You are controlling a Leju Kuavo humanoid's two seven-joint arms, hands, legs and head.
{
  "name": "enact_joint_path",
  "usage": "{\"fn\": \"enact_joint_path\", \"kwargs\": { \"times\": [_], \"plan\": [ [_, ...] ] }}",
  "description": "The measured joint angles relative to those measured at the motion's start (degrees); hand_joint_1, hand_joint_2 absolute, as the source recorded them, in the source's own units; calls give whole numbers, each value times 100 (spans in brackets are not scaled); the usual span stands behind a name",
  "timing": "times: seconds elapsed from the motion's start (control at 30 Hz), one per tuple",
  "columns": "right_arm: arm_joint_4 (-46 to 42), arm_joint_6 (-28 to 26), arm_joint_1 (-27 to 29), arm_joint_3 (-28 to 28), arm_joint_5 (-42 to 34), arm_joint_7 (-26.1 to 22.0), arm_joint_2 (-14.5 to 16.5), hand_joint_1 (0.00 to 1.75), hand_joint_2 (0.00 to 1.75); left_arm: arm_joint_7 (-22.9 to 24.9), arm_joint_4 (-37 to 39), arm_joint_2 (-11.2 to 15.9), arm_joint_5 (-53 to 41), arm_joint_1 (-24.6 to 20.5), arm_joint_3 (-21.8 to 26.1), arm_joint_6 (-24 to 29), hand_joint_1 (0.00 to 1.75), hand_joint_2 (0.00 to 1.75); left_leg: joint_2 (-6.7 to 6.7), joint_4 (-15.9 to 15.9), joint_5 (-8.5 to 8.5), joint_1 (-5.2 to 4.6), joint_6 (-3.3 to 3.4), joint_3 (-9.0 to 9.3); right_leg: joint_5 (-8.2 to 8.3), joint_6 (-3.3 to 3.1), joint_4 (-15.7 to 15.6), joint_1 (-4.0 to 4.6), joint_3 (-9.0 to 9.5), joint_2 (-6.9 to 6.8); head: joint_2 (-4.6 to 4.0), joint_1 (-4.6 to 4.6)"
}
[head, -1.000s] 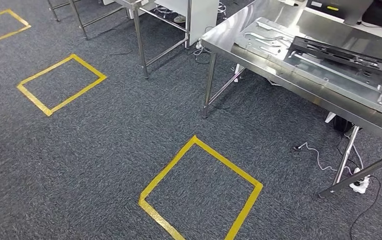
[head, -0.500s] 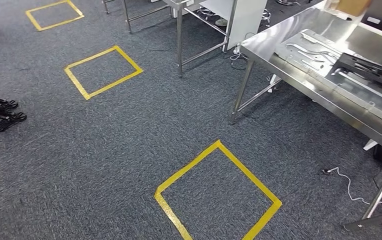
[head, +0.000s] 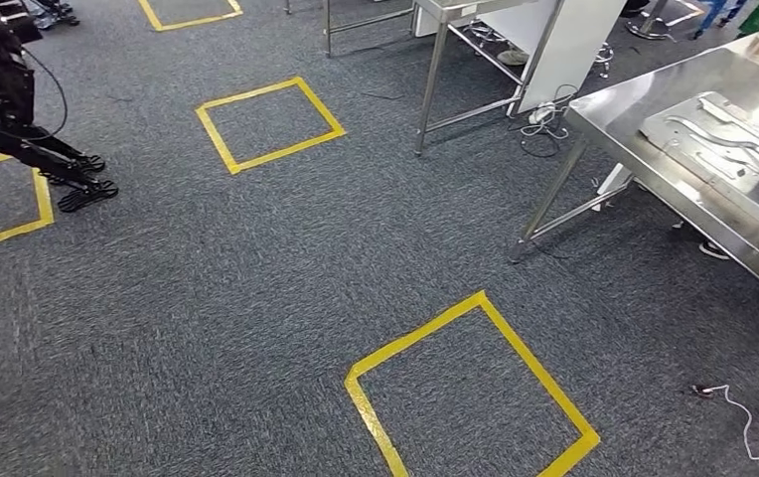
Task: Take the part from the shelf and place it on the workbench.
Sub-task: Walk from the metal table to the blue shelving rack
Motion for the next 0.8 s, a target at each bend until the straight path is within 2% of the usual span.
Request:
{"fn": "enact_joint_path", "kwargs": {
  "times": [0.03, 0.07, 0.1, 0.17, 0.2, 0.23, 0.27, 0.3, 0.33, 0.37, 0.43, 0.47, 0.5, 0.53, 0.57, 0.6, 0.63, 0.67, 0.7, 0.73, 0.8],
  "plan": [
    [1, 5, 6, 0, 2, -5, 0, 0, 0, 1, 0, 0, 1, 3, 7, 6, 0, 0, -84, 0, 1, -35, 16, 7, 98, -84, 42, 69, -57, 23, 0, -1],
    [1, 12, 10, 0, 3, -11, 0, 0, 0, 1, 0, -2, 2, 4, 13, 16, 0, 0, -168, 0, 0, -63, 31, 25, 315, -179, -151, 152, -8, 63, 0, -1],
    [1, 17, 12, 0, 5, -19, -1, 0, 0, 0, 0, -9, 2, 3, 19, 30, 0, 0, -249, -4, -3, -79, 46, 45, 601, -287, -514, 250, 117, 153, 0, -1],
    [-4, 25, 13, 0, 9, -28, -22, 0, 0, -1, 5, -56, 2, -9, 28, 68, 0, 0, -392, -18, 7, -62, 63, 50, 1025, -510, -1203, 372, 350, 496, 0, -11],
    [-5, 27, 10, 0, 9, -33, -31, 0, 0, -1, 8, -80, 1, -17, 31, 87, 0, 0, -463, -33, 25, -32, 50, 32, 1125, -583, -1408, 409, 409, 619, 0, -12],
    [-8, 29, 4, 0, 8, -44, -34, 0, 0, -4, 11, -97, 1, -22, 34, 103, 0, 0, -537, -60, 51, 1, 24, 13, 1146, -623, -1502, 416, 428, 672, 0, -13],
    [-7, 32, -10, 0, 4, -58, -24, 0, 0, -8, 11, -99, 0, -21, 36, 119, 0, 0, -626, -109, 90, 22, -13, 11, 1176, -639, -1602, 431, 460, 604, -1, -4],
    [-7, 34, -19, -1, 1, -76, -5, 0, 0, -11, 11, -96, 0, -11, 39, 128, 0, 0, -631, -148, 116, 11, -28, 22, 1227, -639, -1748, 410, 535, 501, 0, -5],
    [-7, 35, -21, -1, -3, -93, 14, 0, 0, -14, 11, -91, 0, -2, 41, 138, 0, 0, -540, -142, 94, -15, -39, 22, 1289, -640, -1918, 379, 629, 408, 0, -6],
    [-5, 37, -15, -2, -5, -104, 31, 0, 0, -15, 11, -86, 0, 3, 42, 146, 0, 0, -389, -48, 16, -43, -54, -15, 1352, -635, -2079, 345, 724, 305, 0, -9],
    [-2, 42, 10, -4, -7, -108, 55, 0, 0, -15, 11, -77, 0, -5, 43, 153, 0, 0, -36, 459, -298, -48, -118, -254, 1399, -574, -2228, 295, 825, 110, 0, -14],
    [1, 45, 16, -4, -8, -105, 66, 0, 0, -16, 11, -70, -1, -11, 44, 154, 0, 0, 47, 767, -439, -21, -167, -406, 1380, -528, -2216, 277, 829, 6, 1, -15],
    [4, 48, 17, -4, -10, -103, 79, 0, 0, -17, 11, -61, -2, -14, 44, 155, 0, 0, 95, 981, -504, 12, -220, -510, 1342, -470, -2180, 252, 821, -95, 1, -15],
    [7, 49, 15, -4, -15, -102, 93, 0, 0, -20, 11, -51, -3, -11, 45, 157, 0, 0, 128, 1025, -471, 45, -276, -523, 1298, -409, -2126, 220, 808, -187, 1, -16],
    [8, 51, 11, -5, -21, -104, 109, 0, 0, -23, 11, -40, -7, -4, 45, 162, 0, 0, 165, 863, -344, 77, -338, -427, 1245, -348, -2052, 179, 791, -271, 1, -16],
    [9, 52, 8, -6, -29, -107, 123, 0, 0, -27, 11, -32, -11, 3, 45, 168, 0, 0, 237, 533, -175, 109, -403, -241, 1181, -284, -1959, 137, 769, -346, 0, -16],
    [8, 53, 2, -7, -36, -111, 132, 0, 0, -32, 11, -29, -16, 6, 45, 174, 0, 0, 339, 252, -60, 118, -441, -81, 1116, -222, -1864, 112, 749, -407, 0, -17],
    [7, 52, -1, -9, -43, -114, 139, 0, 0, -40, 11, -33, -23, 3, 44, 181, 0, 0, 433, 24, 22, 120, -439, 42, 1044, -165, -1764, 98, 722, -458, 0, -17],
    [7, 53, -8, -10, -46, -117, 147, 0, 0, -75, 11, -34, -29, 1, 44, 183, 0, 0, 486, -71, 40, 105, -380, 91, 987, -115, -1689, 95, 706, -500, 0, -16],
    [8, 60, -21, -10, -41, -119, 157, 0, 0, -146, 10, -31, -28, -1, 44, 172, 0, 0, 494, -47, 22, 79, -292, 75, 952, -74, -1651, 100, 700, -537, 1, -15],
    [9, 83, -48, -11, -34, -127, 179, 0, 0, -324, 4, -4, -38, 3, 42, 101, 0, 0, 406, -61, 42, 63, -121, 64, 917, -15, -1625, 85, 711, -589, 1, -13]
  ]
}}
